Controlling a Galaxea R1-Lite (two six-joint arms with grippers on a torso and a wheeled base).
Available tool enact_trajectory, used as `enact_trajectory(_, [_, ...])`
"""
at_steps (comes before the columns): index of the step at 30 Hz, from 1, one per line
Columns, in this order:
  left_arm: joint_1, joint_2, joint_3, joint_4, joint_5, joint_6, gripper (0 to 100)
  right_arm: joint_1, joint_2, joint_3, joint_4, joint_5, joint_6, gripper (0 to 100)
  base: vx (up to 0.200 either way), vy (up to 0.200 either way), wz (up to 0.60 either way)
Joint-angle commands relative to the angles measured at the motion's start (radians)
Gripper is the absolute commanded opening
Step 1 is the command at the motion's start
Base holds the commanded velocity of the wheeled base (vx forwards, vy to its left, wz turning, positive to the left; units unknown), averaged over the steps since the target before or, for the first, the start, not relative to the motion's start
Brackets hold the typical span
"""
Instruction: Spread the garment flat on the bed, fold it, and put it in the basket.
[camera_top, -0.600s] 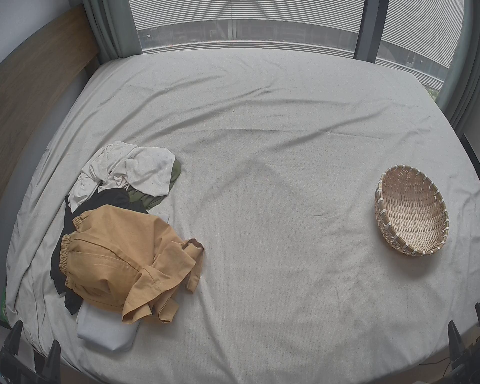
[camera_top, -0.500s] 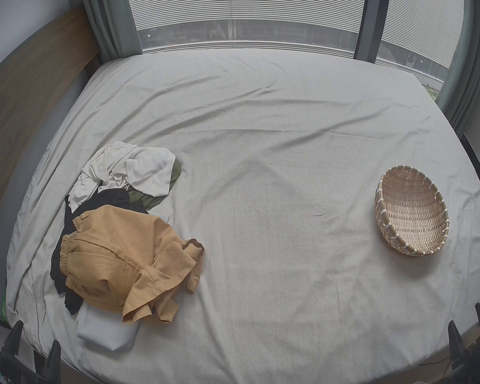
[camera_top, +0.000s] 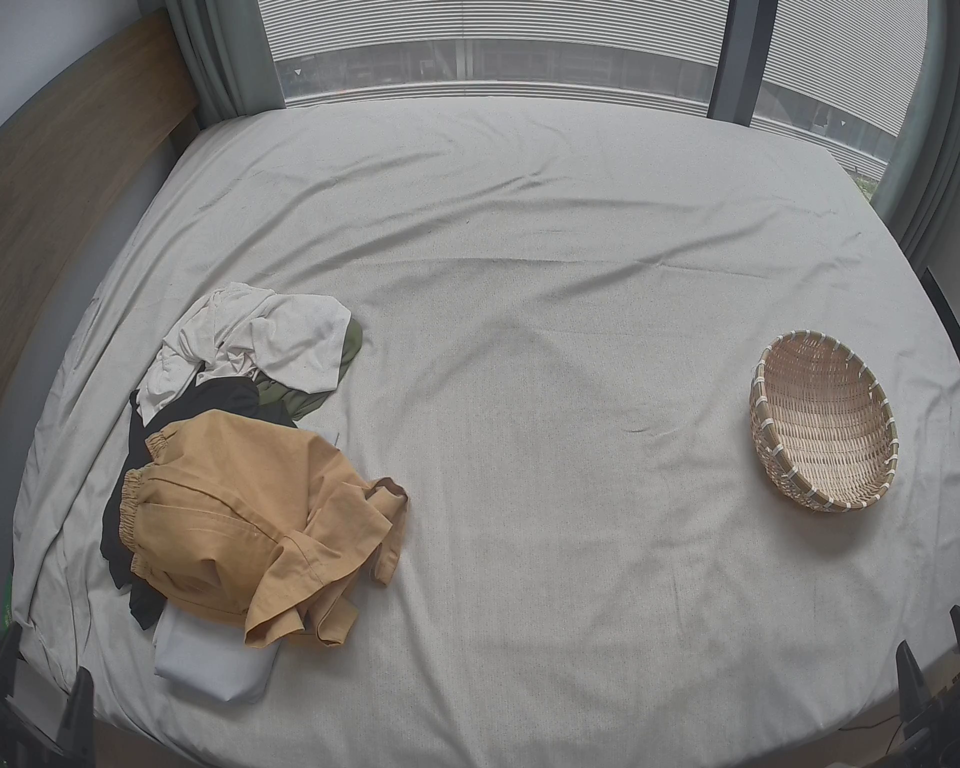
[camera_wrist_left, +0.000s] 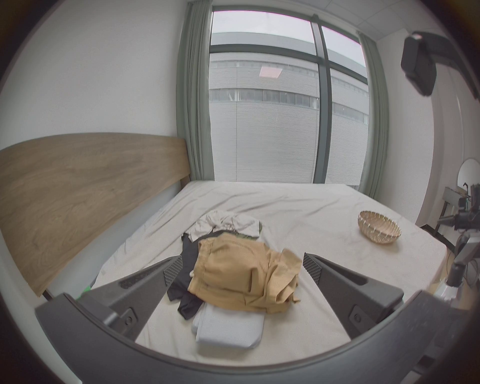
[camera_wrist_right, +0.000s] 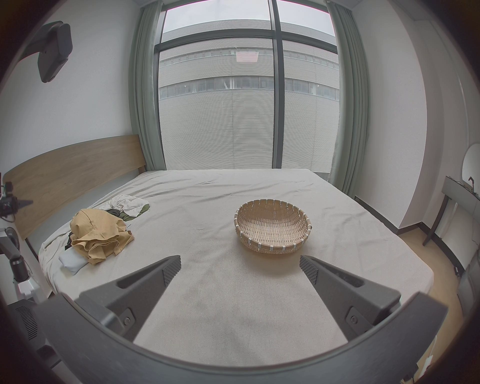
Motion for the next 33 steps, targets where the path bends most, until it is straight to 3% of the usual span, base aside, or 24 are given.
enact_trajectory(1, [-0.09,0.094,-0.034,0.031,-0.023,-0.019,100,0.0,-0.005,0.018,-0.001,0.0,0.0,100,0.0,0.0,0.0])
enact_trajectory(8, [-0.183,0.215,-0.078,0.027,-0.024,-0.112,100,0.0,-0.005,0.018,-0.001,0.0,0.0,100,0.0,0.0,0.0])
enact_trajectory(16, [-0.212,0.4,-0.167,0.017,-0.038,-0.229,100,0.0,-0.005,0.018,-0.001,0.0,0.0,100,0.0,0.0,0.0])
enact_trajectory(17, [-0.217,0.48,-0.193,0.016,-0.069,-0.29,100,0.0,-0.005,0.018,-0.001,0.0,0.0,100,0.0,0.0,0.0])
enact_trajectory(26, [-0.217,0.618,-0.196,0.007,-0.147,-0.321,100,0.0,-0.005,0.018,-0.001,0.0,0.0,100,0.0,0.0,0.0])
enact_trajectory(33, [-0.217,0.81,-0.195,-0.09,-0.219,-0.372,100,0.0,-0.005,0.018,-0.001,0.0,0.0,100,0.0,0.0,0.0])
